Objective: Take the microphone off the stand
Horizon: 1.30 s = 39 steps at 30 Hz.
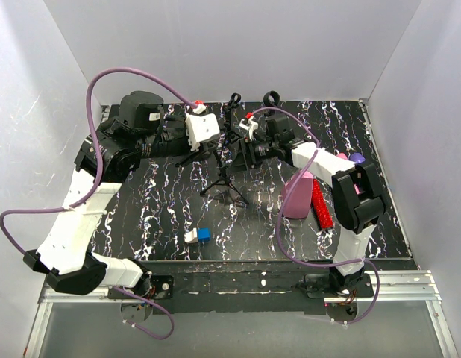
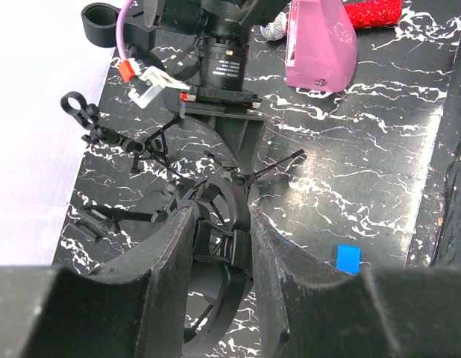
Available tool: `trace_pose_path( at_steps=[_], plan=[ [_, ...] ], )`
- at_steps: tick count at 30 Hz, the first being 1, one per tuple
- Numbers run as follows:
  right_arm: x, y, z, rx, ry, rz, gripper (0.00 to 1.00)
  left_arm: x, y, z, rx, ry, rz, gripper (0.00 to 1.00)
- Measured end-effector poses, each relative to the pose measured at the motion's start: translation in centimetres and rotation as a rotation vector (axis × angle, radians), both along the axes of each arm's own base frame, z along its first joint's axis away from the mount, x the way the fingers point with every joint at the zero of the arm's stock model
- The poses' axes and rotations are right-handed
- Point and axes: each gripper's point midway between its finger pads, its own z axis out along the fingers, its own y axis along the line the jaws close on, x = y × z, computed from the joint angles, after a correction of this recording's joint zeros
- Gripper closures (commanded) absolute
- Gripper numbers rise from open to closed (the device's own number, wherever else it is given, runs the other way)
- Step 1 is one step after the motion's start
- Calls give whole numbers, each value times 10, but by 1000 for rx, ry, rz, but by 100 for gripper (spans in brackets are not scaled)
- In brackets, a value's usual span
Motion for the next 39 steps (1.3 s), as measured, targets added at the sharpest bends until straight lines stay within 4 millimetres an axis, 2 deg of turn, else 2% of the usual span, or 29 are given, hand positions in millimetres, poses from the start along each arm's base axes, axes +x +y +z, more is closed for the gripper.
trace_pose_path(
  at_steps=[6,9,12,16,20,24,29,33,37,39],
  plan=[
    [-8,-16,-29,-98,-9,15,32,0,1,1,0,-4,1,100],
    [-10,-20,-32,-106,-20,36,29,0,1,0,2,-5,0,100],
    [-14,-21,-25,-74,-15,69,23,0,1,0,3,-7,-1,100],
    [-8,-13,0,-10,-5,70,20,0,1,0,3,-8,-2,100],
    [1,-3,23,51,11,39,21,-1,2,0,7,-13,-5,100],
    [6,1,28,65,43,7,24,-1,2,0,9,-16,-7,100],
    [13,1,12,31,79,-33,27,-1,2,0,13,-18,-10,100],
    [10,-2,0,10,87,-33,28,-1,4,-2,23,-15,-4,100],
    [1,-14,-33,-60,123,-56,28,0,4,-3,27,-18,-5,100],
    [-2,-20,-42,-86,144,-63,28,0,4,-3,27,-18,-5,100]
  ],
)
